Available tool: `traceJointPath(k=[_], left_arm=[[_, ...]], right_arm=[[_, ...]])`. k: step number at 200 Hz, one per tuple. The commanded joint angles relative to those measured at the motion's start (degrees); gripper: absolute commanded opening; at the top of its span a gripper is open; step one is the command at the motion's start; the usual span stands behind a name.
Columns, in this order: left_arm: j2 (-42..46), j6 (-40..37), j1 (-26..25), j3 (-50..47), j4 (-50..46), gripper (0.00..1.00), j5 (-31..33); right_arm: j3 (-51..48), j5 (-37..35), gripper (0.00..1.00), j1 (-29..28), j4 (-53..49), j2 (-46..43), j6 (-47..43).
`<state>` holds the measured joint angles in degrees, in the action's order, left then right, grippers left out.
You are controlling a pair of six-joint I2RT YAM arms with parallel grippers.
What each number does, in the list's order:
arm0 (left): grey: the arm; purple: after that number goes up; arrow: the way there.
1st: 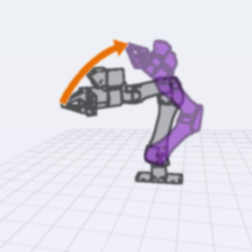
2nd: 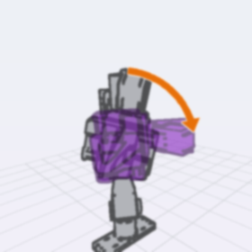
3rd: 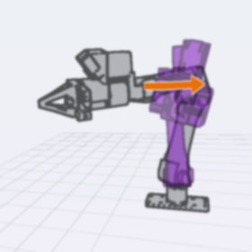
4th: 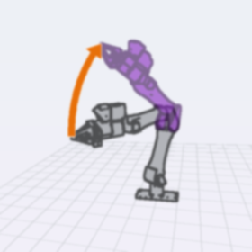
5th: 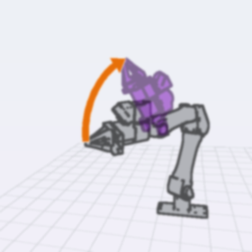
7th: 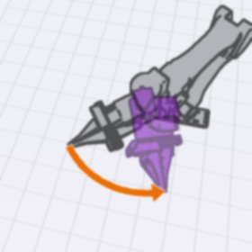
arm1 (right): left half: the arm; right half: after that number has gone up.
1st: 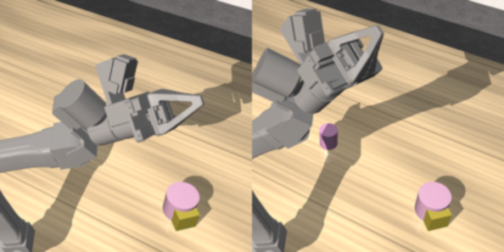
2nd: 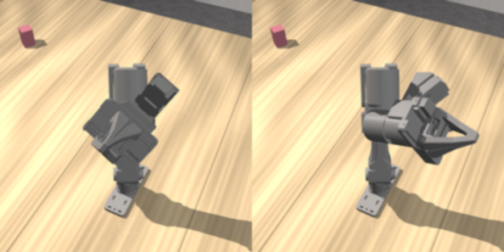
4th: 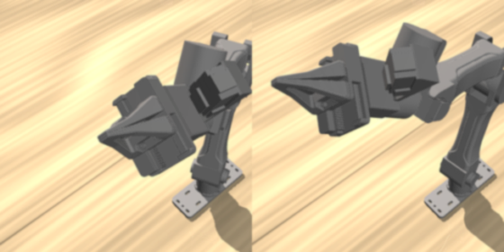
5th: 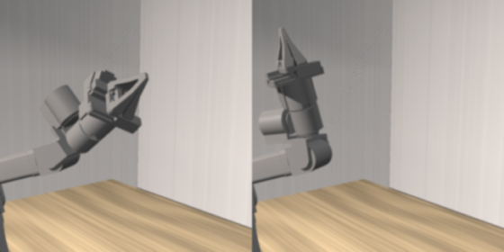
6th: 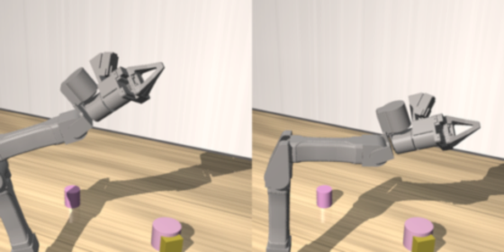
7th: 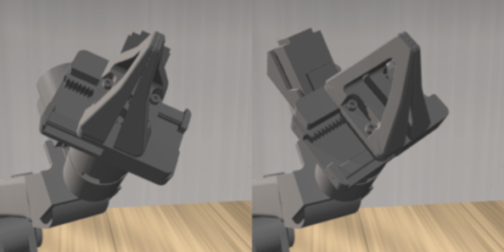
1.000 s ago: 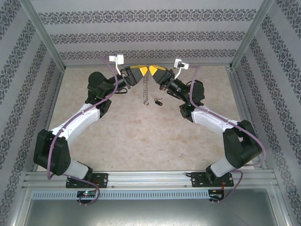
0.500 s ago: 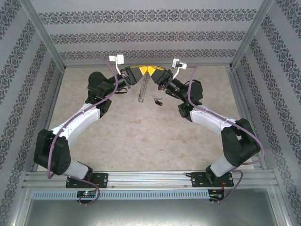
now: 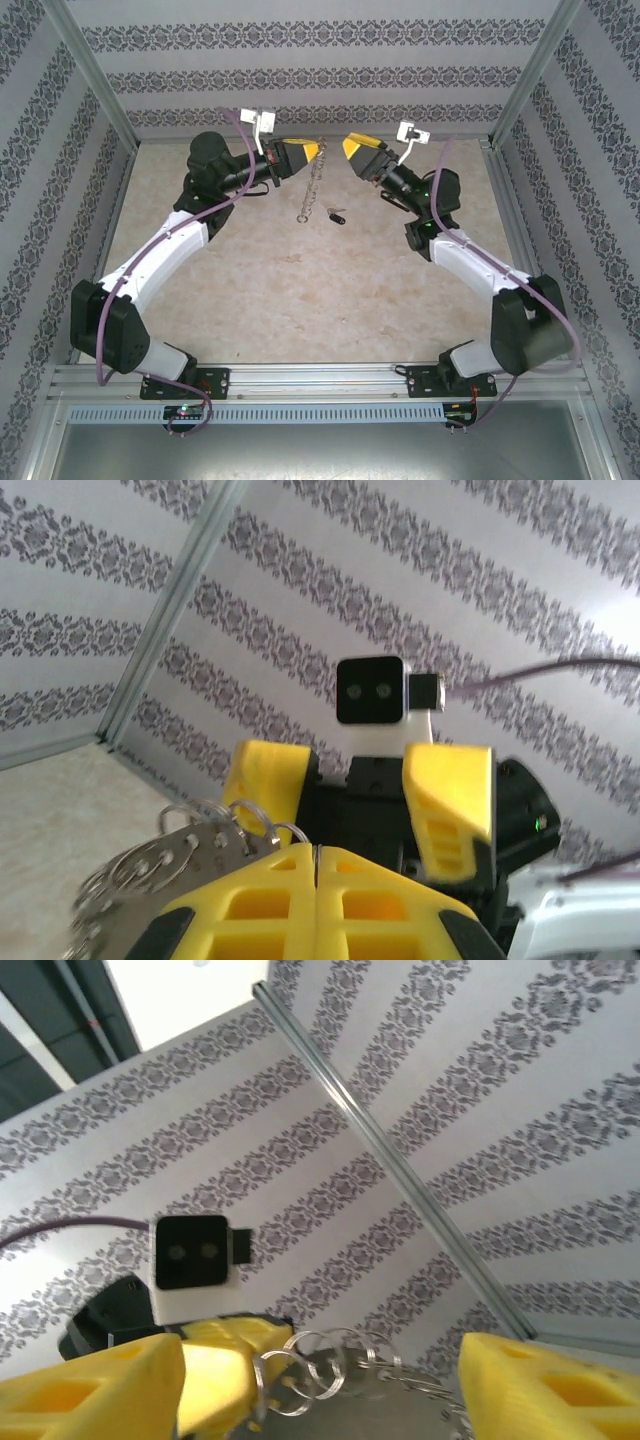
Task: Put the keys on the keyring
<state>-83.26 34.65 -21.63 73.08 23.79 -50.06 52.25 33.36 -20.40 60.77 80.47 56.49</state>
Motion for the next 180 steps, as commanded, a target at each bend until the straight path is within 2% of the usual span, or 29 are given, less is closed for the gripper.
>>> traceJointPath(k=[1, 14, 50, 70, 99, 123, 150, 180], left_arm=[[2.69, -17.82, 0.24, 6.85, -20.58, 0.0, -5.68], [2.32, -24.28, 0.18, 10.39, -29.12, 0.0, -6.33], [-1.92, -39.69, 0.22, 22.15, -53.85, 0.0, -8.27], [-4.33, -44.46, 0.23, 26.63, -61.75, 0.0, -6.37], [-3.95, -42.8, 0.2, 24.61, -58.68, 0.0, -3.12], [-3.31, -39.83, 0.17, 22.06, -54.19, 0.0, -4.05], [-3.07, -37.55, 0.12, 20.23, -51.44, 0.0, -6.68], [-1.33, -35.56, -0.05, 16.67, -47.02, 0.0, -9.74]], right_arm=[[-2.59, 5.0, 0.78, 0.36, -9.1, -5.03, -4.2], [-3.83, 7.78, 0.78, 0.75, -11.78, -6.3, -6.17], [-6.37, 14.44, 0.62, 1.93, -11.5, -6.11, -3.95], [-7.79, 15.7, 0.6, 1.03, -11.16, -6.53, -3.03], [-8.91, 16.08, 0.55, -1.72, -11.35, -7.85, -3.48], [-8.06, 14.94, 0.39, -4.12, -10.33, -6.84, -3.83], [-3.04, 14.05, 0.28, -5.0, -9.44, -0.95, -3.47], [4.38, 12.47, 0.24, -3.28, -7.2, 7.75, -0.6]])
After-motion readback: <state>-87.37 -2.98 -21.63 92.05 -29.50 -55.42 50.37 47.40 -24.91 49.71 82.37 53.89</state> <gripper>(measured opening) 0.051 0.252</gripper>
